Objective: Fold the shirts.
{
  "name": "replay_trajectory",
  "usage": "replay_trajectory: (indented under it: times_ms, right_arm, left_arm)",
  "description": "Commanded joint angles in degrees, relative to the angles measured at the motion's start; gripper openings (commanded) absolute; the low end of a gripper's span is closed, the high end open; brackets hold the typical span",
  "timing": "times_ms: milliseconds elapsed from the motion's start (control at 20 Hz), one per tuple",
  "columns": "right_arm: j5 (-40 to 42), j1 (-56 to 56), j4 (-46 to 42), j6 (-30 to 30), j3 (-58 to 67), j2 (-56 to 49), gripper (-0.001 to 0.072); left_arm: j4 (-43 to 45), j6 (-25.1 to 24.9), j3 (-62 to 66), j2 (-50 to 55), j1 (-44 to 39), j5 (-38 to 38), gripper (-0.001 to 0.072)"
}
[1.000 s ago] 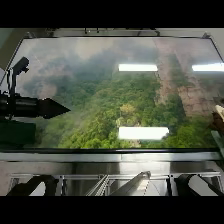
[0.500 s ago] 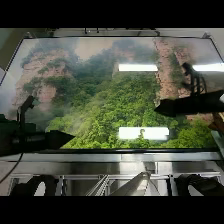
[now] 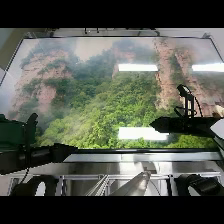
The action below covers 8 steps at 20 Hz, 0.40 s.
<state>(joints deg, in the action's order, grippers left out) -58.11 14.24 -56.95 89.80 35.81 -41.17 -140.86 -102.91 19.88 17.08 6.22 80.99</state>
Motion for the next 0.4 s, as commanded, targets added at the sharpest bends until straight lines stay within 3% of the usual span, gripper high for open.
replay_trajectory:
  times_ms: [0,350]
  right_arm:
    - [0.5,0.1,1.7,0.0,-0.6,0.4,0.0019]
    - [0.5,0.1,1.7,0.0,-0.6,0.4,0.0019]
  left_arm:
    - [-0.2,0.4,-0.4,1.9,0.0,0.2,0.0019]
    - [-0.2,-0.5,-0.4,9.8,0.0,0.2,0.0019]
